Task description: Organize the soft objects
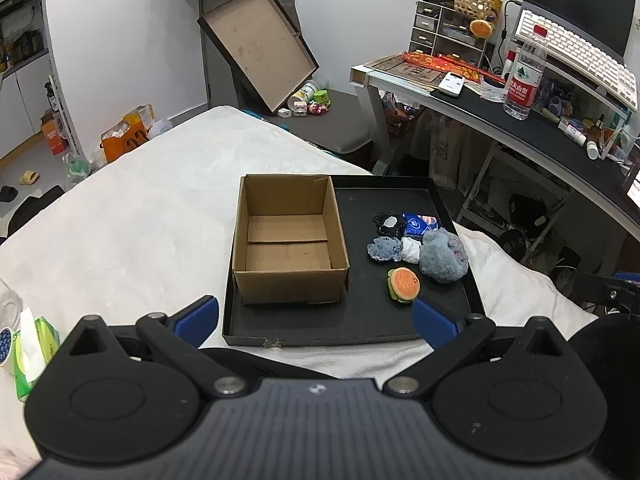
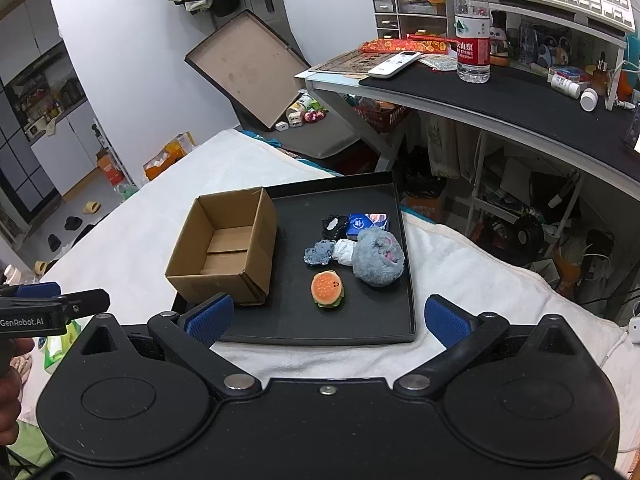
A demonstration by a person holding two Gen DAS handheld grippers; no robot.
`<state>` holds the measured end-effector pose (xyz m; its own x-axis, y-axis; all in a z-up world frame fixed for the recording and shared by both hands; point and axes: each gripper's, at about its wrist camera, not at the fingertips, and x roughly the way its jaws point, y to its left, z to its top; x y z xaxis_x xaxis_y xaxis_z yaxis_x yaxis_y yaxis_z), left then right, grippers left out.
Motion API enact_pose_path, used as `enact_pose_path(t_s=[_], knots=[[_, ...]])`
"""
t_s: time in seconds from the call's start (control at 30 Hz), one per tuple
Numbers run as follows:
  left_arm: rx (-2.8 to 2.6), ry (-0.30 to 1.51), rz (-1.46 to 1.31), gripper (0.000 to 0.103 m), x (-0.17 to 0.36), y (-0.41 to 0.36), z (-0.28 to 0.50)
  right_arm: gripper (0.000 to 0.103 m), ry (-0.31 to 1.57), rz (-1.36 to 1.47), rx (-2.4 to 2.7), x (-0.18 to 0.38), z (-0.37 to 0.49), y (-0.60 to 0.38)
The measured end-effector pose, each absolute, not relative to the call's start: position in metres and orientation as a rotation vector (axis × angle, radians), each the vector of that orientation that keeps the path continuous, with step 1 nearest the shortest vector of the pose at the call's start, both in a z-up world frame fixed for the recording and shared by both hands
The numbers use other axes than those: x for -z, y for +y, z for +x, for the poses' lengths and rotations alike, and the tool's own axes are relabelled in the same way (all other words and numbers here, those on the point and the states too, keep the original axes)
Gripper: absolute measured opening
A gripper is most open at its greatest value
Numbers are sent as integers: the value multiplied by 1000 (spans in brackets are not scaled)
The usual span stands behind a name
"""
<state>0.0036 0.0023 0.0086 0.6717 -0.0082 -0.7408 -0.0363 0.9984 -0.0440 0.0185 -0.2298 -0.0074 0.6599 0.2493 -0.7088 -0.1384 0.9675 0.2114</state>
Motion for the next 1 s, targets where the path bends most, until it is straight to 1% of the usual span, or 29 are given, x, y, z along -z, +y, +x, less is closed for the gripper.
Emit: enact_pose_path(t_s=[0.47, 1.0], knots=[[-44, 874, -96, 102, 5, 11, 38, 103, 860, 140, -224, 15, 53, -229], [-79, 940, -95, 102, 30, 21, 82, 103, 896, 116, -247, 36, 99, -224]])
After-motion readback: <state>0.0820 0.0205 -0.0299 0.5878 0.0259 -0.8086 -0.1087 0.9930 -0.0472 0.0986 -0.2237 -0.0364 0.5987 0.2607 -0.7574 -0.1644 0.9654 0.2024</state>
